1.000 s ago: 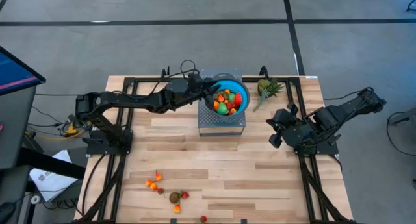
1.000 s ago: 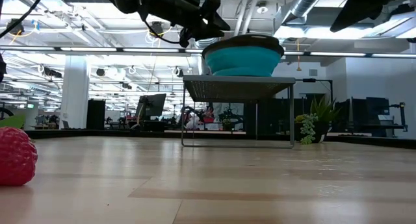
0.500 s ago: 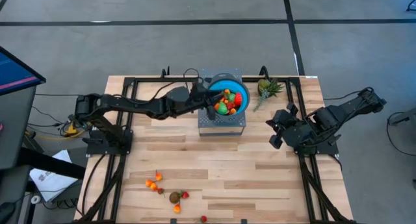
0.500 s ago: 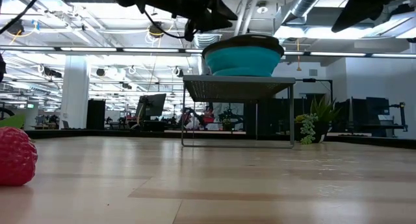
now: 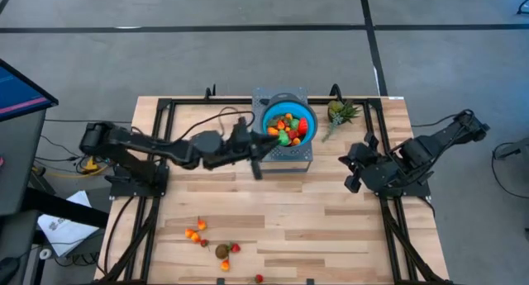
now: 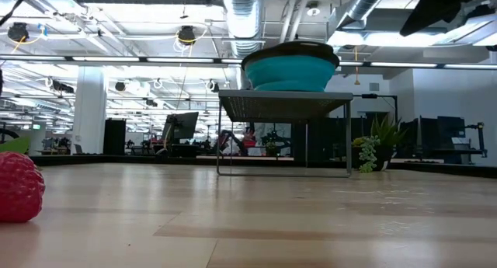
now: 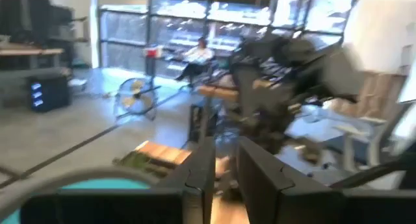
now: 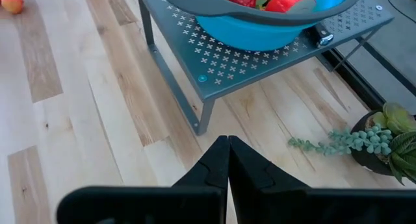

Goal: Pick & Place Fruit
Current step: Put the middle strawberry into the strainer bowl

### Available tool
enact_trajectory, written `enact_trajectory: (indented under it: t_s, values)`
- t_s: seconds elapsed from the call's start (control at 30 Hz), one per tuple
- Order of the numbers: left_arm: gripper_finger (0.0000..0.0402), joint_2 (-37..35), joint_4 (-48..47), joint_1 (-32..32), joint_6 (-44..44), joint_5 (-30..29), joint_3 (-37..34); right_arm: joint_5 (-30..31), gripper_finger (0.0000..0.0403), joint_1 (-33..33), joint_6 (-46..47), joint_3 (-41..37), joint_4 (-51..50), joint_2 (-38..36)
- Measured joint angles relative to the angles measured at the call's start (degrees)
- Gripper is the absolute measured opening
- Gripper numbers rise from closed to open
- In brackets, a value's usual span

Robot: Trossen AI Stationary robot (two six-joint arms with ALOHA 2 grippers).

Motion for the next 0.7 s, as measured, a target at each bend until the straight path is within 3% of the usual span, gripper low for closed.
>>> enact_trajectory:
  t_s: [0.3, 0.7]
  values:
    - [0.0023, -3.29, -0.57, -10.53, -0.75, -0.13, 0.0, 0.0, 0.0, 0.42, -0.02, 0.0, 0.49, 0.0]
    - [0.0003, 0.16, -2.08, -22.88, -17.1, -2.56, 0.0, 0.01, 0.0, 0.42, -0.02, 0.0, 1.55, 0.0]
